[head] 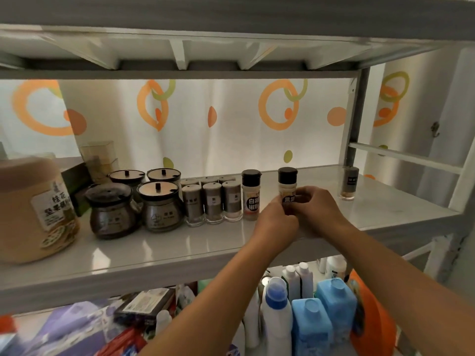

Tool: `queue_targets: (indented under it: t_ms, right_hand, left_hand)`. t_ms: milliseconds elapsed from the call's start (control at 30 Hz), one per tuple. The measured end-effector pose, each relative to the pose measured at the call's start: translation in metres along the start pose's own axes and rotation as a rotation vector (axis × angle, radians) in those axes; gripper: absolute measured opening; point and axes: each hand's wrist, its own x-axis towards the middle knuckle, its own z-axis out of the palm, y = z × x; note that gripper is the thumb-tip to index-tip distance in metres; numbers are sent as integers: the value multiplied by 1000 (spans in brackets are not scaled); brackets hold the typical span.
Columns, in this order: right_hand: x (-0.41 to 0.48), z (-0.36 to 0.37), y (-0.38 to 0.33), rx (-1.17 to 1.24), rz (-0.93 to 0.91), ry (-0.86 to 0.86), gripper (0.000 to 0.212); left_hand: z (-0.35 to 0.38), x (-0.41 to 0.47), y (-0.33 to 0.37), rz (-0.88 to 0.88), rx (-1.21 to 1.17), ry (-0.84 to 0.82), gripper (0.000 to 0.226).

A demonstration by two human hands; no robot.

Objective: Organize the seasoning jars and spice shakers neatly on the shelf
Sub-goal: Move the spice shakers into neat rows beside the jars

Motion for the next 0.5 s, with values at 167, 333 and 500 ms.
queue_targets:
  t_ms: [167, 333, 500]
  right_hand:
    - [-3, 8, -5, -51, -32, -11, 47]
    - [-4, 15, -8, -53, -58, -44, 50]
    - [-5, 20, -9, -59, -63, -51, 49]
  left_hand:
    - [-19, -5, -20, 44, 74, -43, 45]
    - [-44, -13, -24, 25, -104, -58, 50]
    - [-49, -19, -28, 72, -171, -74, 49]
